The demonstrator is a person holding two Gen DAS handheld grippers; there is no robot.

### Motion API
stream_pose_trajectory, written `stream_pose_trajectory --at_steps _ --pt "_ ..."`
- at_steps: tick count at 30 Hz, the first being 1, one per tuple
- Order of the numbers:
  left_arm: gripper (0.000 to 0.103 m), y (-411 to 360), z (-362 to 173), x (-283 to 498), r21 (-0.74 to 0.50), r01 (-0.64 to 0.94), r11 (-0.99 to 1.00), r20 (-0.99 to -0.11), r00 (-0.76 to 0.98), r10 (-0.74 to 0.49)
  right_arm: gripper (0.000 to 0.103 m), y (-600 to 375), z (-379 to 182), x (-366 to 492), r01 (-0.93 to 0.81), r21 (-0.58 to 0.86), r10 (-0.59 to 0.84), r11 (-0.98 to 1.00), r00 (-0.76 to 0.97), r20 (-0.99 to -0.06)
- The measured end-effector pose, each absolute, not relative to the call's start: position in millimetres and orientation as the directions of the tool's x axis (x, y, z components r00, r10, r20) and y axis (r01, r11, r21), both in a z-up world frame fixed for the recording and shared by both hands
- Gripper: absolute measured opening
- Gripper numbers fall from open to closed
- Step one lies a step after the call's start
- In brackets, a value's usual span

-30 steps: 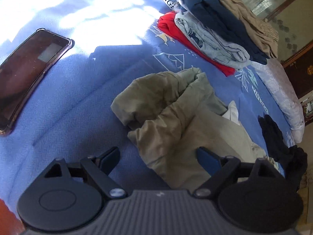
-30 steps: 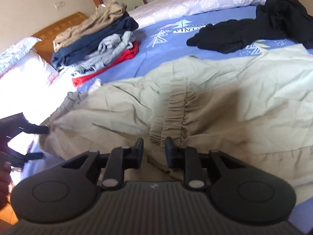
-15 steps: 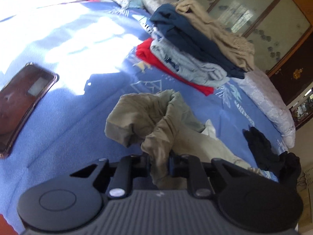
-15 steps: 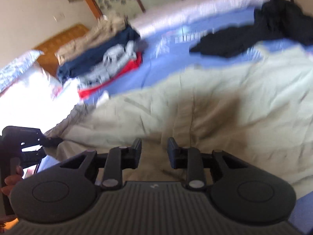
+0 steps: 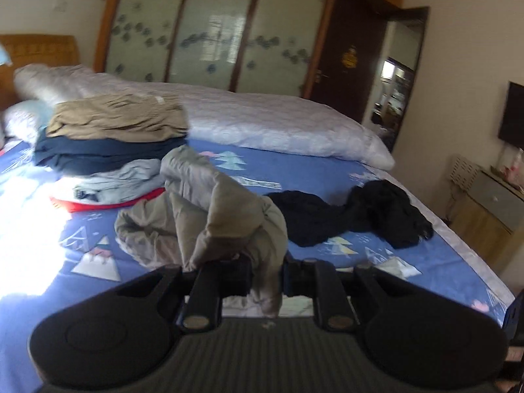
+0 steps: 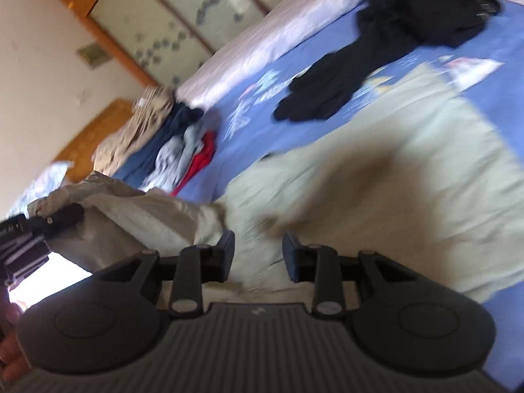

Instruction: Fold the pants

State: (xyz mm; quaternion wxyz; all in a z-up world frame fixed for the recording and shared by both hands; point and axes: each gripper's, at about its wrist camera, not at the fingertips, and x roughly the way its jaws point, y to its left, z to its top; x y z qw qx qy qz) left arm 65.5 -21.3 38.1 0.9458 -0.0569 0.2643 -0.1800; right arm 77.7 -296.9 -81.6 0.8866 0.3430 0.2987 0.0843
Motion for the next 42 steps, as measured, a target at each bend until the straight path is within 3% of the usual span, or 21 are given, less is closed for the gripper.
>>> stream_pose_trajectory --at_steps 2,3,4,5,7,10,12,14,16,18,21,24,26,28,31,36,39,40,41,42 --pt "0.016 -67 32 65 -0.203 0.373 0.905 -0.494 0.759 -0.424 0.036 -328 -76 64 0.097 0.664 0.293 0.742 0.843 -0.451" --pt "0.023 -93 25 65 -0.194 0.415 0.889 -0.519 0.725 -0.452 0.036 -342 -75 58 0.121 0.663 0.261 0.739 0.855 -0.447" --pt "0.037 -116 17 63 -0.180 0.464 0.868 -0.551 0.683 -0.480 0.036 -357 -75 52 0.146 0.666 0.231 0.732 0.865 -0.444" --pt "0.040 -134 8 62 -0.162 0.505 0.848 -0.588 0.640 -0.494 0.037 -369 -76 48 0.171 0.673 0.208 0.719 0.871 -0.445" --pt "0.038 -153 -6 50 -0.145 0.579 0.802 -0.639 0.564 -0.523 0.037 -389 -82 41 0.215 0.707 0.187 0.673 0.876 -0.444" --pt "0.039 -137 -6 27 -0.133 0.624 0.770 -0.613 0.558 -0.559 0.037 -403 -89 35 0.196 0.782 0.229 0.592 0.889 -0.397" --pt "0.041 -109 -1 22 -0.139 0.592 0.794 -0.597 0.590 -0.544 0.039 -401 -87 38 0.148 0.799 0.265 0.582 0.895 -0.359" --pt "0.044 -75 2 26 -0.172 0.501 0.848 -0.601 0.629 -0.494 0.050 -394 -84 43 0.090 0.801 0.306 0.592 0.894 -0.326" --pt "0.046 -40 -2 38 -0.202 0.384 0.901 -0.622 0.661 -0.421 0.054 -384 -77 50 0.050 0.765 0.330 0.642 0.883 -0.334" --pt "0.046 -14 -13 58 -0.243 0.242 0.939 -0.673 0.656 -0.343 0.054 -374 -74 63 0.030 0.707 0.331 0.706 0.869 -0.368" --pt "0.046 18 -34 78 -0.355 0.111 0.928 -0.703 0.623 -0.343 0.057 -358 -80 89 0.067 0.626 0.286 0.777 0.849 -0.445" --pt "0.046 23 -49 90 -0.361 0.070 0.930 -0.728 0.602 -0.328 0.059 -346 -94 111 0.097 0.639 0.316 0.763 0.806 -0.500" --pt "0.046 21 -58 91 -0.361 0.068 0.930 -0.741 0.584 -0.330 0.071 -330 -101 120 0.102 0.623 0.339 0.775 0.765 -0.547" --pt "0.046 24 -64 86 -0.362 0.075 0.929 -0.749 0.570 -0.338 0.071 -310 -98 121 0.078 0.575 0.335 0.814 0.745 -0.576" --pt "0.046 22 -65 83 -0.356 0.094 0.930 -0.751 0.564 -0.345 0.021 -294 -81 115 0.007 0.491 0.317 0.871 0.755 -0.574" --pt "0.046 27 -55 82 -0.386 0.111 0.916 -0.722 0.582 -0.375 0.019 -327 -45 76 0.038 0.461 0.204 0.887 0.863 -0.463" --pt "0.046 23 -53 89 -0.417 0.109 0.902 -0.712 0.578 -0.399 0.025 -345 -71 74 0.115 0.431 0.159 0.895 0.820 -0.550" --pt "0.046 18 -52 91 -0.426 0.117 0.897 -0.711 0.570 -0.412 0.034 -350 -83 76 0.152 0.435 0.151 0.888 0.796 -0.586" --pt "0.046 14 -52 92 -0.424 0.128 0.897 -0.710 0.568 -0.417 0.050 -355 -95 79 0.190 0.455 0.156 0.870 0.770 -0.619" --pt "0.046 8 -51 93 -0.414 0.142 0.899 -0.708 0.570 -0.416 0.057 -361 -102 79 0.220 0.486 0.165 0.846 0.759 -0.630"
